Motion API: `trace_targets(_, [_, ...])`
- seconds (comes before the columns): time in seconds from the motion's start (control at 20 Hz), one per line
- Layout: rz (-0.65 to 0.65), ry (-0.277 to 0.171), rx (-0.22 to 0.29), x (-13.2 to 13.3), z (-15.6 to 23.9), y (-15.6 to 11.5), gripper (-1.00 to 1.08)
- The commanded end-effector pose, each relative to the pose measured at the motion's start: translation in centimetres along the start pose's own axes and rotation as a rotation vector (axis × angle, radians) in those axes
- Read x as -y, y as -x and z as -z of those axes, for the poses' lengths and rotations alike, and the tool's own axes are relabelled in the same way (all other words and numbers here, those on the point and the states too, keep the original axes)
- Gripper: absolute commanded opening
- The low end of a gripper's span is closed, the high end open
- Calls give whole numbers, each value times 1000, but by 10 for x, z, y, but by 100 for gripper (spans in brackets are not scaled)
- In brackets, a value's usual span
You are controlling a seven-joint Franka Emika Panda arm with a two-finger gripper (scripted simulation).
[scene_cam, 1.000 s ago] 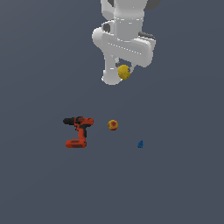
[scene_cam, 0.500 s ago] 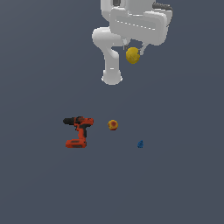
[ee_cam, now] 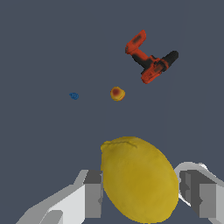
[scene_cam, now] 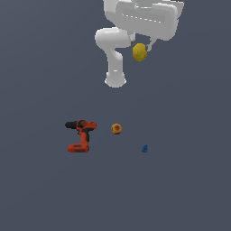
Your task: Pick up a designated object from a clutter of objects.
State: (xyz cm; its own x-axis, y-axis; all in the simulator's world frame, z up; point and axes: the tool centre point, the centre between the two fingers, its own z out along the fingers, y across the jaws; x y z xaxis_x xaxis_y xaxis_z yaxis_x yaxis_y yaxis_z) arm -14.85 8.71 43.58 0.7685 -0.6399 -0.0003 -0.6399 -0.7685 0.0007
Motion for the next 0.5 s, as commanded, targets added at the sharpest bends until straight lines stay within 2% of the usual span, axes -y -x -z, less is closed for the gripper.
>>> trace_targets(0.0, [0,-1,0,0,2,-1,-100])
trace_targets(0.45, [0,0,-1,0,23,-9,-100])
